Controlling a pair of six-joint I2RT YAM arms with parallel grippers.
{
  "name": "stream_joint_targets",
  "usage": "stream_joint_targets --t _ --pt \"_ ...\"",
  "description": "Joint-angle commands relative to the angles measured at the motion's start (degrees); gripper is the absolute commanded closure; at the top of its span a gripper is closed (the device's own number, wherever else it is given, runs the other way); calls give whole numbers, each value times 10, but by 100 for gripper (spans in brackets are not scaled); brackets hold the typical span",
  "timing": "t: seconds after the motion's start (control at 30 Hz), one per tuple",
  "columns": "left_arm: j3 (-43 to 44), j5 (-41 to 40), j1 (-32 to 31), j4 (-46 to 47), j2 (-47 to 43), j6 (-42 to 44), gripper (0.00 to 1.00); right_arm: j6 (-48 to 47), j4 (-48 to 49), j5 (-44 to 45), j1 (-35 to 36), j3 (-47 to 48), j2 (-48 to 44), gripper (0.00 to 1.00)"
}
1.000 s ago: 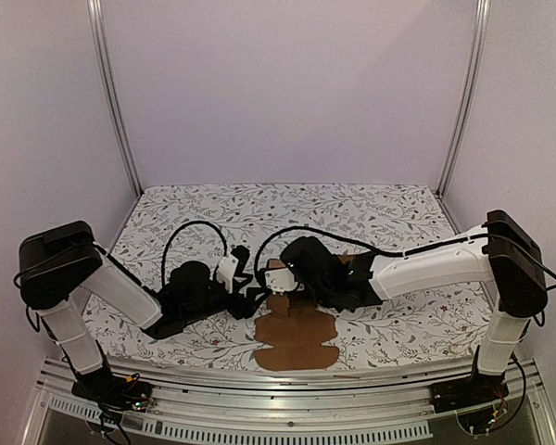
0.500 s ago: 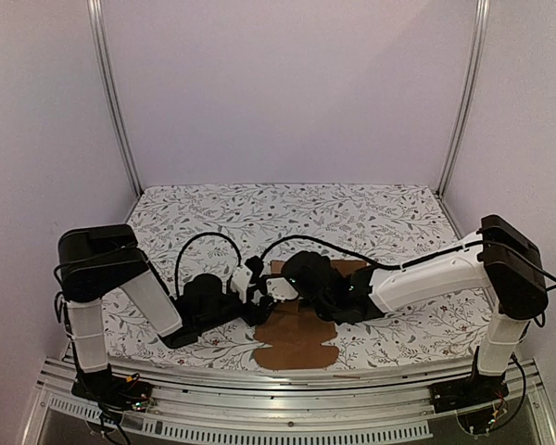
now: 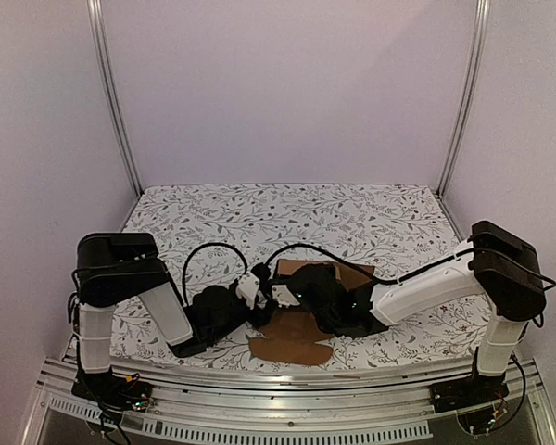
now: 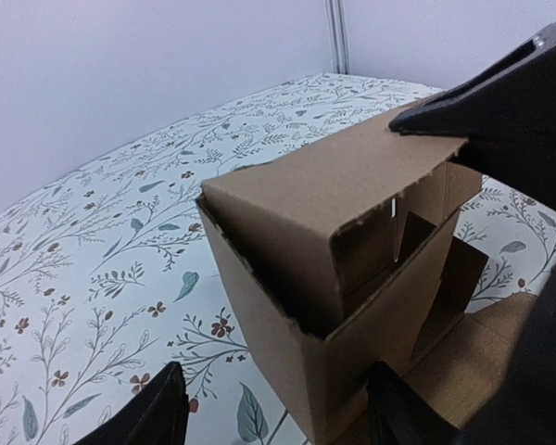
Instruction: Fold the paper box
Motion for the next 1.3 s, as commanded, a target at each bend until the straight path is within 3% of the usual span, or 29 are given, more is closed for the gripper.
stream_joint_targets --t 0.0,0.23,0.4,0.73,0.9,1.03,1.27 --pt "18 -16 -15 93 22 56 35 -50 112 -2 11 -39 35 100" --pt "40 27 -16 93 35 59 38 -232 397 12 11 -93 96 100" --pt "53 14 -16 94 47 69 44 -236 403 6 13 -103 100 100" --pt "84 -16 -16 94 71 54 69 -160 285 -7 20 -90 40 93" --pt "96 -44 -15 94 82 49 76 -72 100 -17 20 -49 -27 84" --pt "102 -42 -15 95 88 43 77 34 -35 -35 19 -12 -72 79" --pt "101 -15 -4 94 89 14 76 65 -60 -59 15 -12 -67 83"
